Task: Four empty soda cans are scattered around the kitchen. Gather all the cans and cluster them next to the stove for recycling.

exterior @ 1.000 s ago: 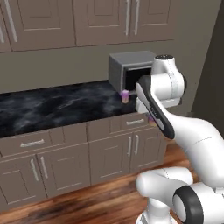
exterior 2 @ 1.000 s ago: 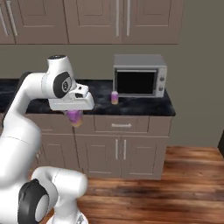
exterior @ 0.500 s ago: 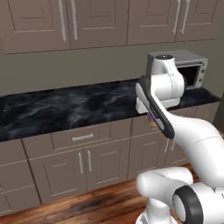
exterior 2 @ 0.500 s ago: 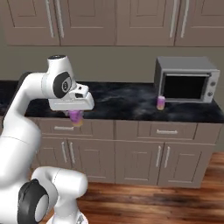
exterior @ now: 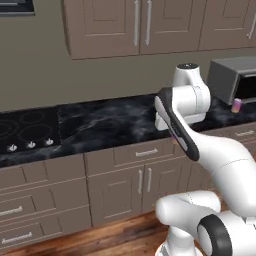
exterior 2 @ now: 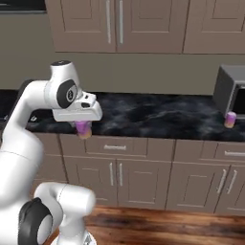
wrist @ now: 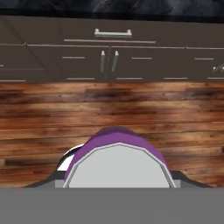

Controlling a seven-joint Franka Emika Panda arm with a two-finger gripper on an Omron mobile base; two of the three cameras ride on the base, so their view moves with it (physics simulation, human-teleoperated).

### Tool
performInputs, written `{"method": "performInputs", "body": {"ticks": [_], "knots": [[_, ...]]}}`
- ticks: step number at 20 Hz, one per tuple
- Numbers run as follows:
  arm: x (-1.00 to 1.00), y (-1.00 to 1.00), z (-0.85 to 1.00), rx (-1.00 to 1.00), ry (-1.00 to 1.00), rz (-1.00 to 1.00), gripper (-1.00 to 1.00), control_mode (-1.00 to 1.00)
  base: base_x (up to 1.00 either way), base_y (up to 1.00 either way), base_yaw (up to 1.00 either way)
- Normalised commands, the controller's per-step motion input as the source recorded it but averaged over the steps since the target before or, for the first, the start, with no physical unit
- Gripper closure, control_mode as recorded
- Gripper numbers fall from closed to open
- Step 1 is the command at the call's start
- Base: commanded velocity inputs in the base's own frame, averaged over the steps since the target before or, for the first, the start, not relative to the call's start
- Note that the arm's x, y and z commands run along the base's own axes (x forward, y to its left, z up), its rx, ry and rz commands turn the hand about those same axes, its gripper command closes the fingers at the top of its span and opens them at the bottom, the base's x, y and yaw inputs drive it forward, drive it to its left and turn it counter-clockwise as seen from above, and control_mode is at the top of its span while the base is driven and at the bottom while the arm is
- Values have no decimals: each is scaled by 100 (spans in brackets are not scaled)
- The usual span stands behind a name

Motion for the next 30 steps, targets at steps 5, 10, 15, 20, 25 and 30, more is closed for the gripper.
{"method": "performInputs", "body": {"ticks": [5,10,15,20,25,30], "knots": [[0,0,0,0,0,0,100,100,70,48,1],[0,0,0,0,0,0,100,100,70,33,0],[0,0,0,0,0,0,100,100,18,51,1],[0,0,0,0,0,0,100,100,-4,62,4],[0,0,0,0,0,0,100,100,12,49,2],[0,0,0,0,0,0,100,100,34,29,1]]}}
